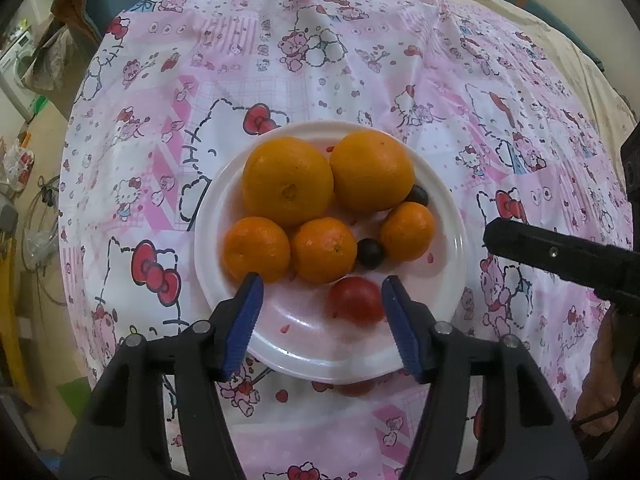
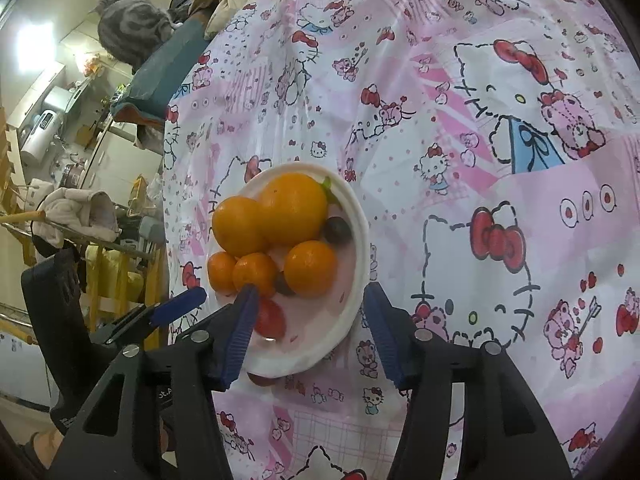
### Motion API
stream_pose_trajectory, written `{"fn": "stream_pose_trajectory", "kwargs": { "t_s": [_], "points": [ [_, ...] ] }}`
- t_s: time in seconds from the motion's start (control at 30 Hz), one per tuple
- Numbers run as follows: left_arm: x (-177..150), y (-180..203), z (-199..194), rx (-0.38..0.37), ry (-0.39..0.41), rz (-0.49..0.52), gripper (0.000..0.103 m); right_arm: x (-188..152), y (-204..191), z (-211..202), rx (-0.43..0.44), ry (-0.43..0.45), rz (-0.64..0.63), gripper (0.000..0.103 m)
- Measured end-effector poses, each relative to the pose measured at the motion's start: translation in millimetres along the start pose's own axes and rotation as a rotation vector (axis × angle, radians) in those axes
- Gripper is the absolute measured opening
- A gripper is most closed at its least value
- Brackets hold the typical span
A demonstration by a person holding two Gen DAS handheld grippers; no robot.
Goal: Organize fruits
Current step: 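Lower the tomato and grape onto the plate and open both tools, then withdraw both open tools from the plate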
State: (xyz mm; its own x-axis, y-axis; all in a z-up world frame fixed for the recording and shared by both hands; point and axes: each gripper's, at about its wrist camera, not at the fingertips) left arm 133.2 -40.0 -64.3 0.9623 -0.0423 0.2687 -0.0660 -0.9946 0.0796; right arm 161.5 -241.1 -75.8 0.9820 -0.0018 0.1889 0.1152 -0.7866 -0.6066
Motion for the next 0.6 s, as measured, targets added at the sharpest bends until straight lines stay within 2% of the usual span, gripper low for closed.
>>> {"fn": "stream_pose_trajectory", "kwargs": {
  "t_s": [0.07, 0.6],
  "points": [
    [-2, -1, -4, 0.001, 0.013, -0.002, 0.072, -1, -1, -1, -0.003, 0.003, 0.001, 0.059],
    [-18, -13, -40, 0.0, 0.072, -0.04, 0.072, -23, -10, -27, -0.024, 0.033, -0.014, 0.059]
  ]
}}
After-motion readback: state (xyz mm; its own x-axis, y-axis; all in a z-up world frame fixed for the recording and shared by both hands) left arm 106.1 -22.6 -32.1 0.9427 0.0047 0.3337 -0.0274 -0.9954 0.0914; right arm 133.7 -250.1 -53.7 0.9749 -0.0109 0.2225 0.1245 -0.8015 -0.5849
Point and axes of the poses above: each gripper's, at about its wrist camera, not at the fingertips, and z roughly the way its jaws point, y to its right, x to its top, and after that the axes turned 5 degrees about -y, right-handed
